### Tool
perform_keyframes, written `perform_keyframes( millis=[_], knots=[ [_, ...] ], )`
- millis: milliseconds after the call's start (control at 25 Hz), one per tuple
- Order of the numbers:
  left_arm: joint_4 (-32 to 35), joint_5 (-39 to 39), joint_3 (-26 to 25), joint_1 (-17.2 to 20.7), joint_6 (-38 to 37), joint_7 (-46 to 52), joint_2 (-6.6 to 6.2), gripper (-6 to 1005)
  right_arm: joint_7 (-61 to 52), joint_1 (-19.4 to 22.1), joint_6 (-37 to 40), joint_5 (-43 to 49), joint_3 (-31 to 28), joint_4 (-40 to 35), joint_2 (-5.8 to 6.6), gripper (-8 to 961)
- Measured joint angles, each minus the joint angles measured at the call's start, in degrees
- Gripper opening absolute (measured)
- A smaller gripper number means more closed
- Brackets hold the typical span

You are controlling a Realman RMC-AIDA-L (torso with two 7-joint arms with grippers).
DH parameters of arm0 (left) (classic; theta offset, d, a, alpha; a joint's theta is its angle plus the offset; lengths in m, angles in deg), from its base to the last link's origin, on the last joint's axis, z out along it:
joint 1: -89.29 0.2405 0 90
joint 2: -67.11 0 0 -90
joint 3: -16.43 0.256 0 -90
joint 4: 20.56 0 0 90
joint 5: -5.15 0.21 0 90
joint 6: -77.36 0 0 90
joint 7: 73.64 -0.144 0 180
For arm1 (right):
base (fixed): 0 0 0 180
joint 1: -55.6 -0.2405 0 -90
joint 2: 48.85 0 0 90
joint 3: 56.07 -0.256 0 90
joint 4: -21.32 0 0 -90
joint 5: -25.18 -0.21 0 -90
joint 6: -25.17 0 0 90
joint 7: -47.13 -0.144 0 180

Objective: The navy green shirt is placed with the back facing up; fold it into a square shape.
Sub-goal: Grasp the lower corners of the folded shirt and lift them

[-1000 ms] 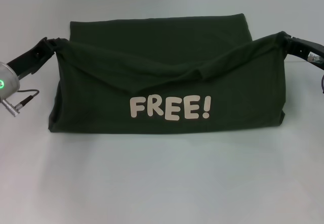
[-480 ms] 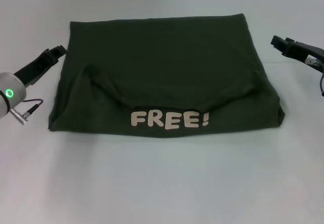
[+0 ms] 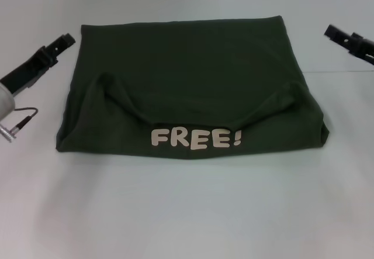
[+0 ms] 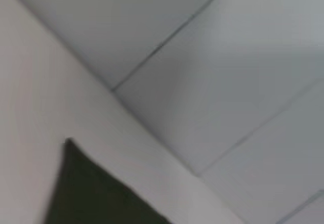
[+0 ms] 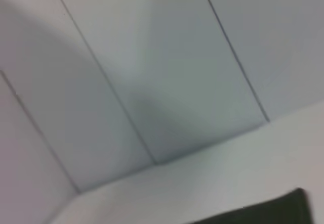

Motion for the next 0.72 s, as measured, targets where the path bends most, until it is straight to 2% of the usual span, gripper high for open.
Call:
perform_keyframes(
  millis=[80, 160, 280, 400, 560, 720],
  knots=[
    [1.26, 0.21, 0.57, 1.1, -4.33, -0.93, -0.17, 711, -1.01, 2.11, 5.26, -0.61, -0.05, -1.42, 0.13, 771],
    [2.76, 0.32, 2.4, 2.42, -8.13, -1.5, -0.26, 776, -1.93, 4.15, 9.57, -0.71, 0.02, -2.25, 0.42, 840],
    [5.49, 0.83, 7.38, 4.73, -12.45, -1.6, -0.31, 852, -3.51, 7.4, 15.97, 0.12, 0.8, -2.59, 1.74, 944],
    [8.36, 2.62, 10.8, 6.65, -14.32, -1.61, -0.16, 876, -5.53, 10.13, 20.2, 0.94, 2.91, -2.6, 3.53, 945],
    [10.28, 7.69, 11.69, 7.43, -14.82, -1.39, -0.24, 874, -8.96, 12.5, 23.27, 2.48, 5.74, -2.64, 5.87, 945],
    [11.19, 14.12, 11.73, 7.14, -13.63, -1.07, -0.38, 872, -9.87, 13.08, 23.69, 5.34, 5.91, -2.65, 6.45, 945]
  ],
)
